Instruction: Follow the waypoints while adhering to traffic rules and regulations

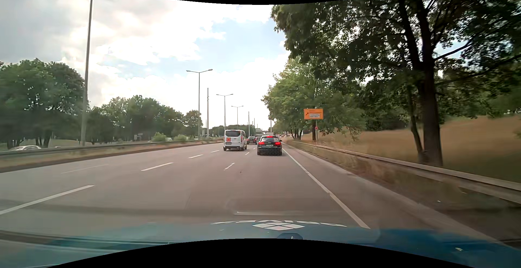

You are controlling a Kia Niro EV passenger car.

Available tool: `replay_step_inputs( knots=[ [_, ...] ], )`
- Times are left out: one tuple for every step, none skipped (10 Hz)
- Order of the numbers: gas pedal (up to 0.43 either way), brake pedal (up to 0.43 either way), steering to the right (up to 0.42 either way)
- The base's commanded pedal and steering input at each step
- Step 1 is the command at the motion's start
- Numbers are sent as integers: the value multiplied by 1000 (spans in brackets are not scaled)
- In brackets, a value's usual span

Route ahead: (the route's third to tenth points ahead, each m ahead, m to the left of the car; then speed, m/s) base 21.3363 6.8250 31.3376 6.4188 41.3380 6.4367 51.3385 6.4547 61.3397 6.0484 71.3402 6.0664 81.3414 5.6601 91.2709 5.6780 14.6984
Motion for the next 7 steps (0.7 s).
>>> replay_step_inputs(
  knots=[
    [130, 0, 1],
    [130, 0, 1],
    [118, 0, 1],
    [0, 0, 0],
    [0, 0, 0],
    [0, 0, 0],
    [0, 0, 0]
  ],
)
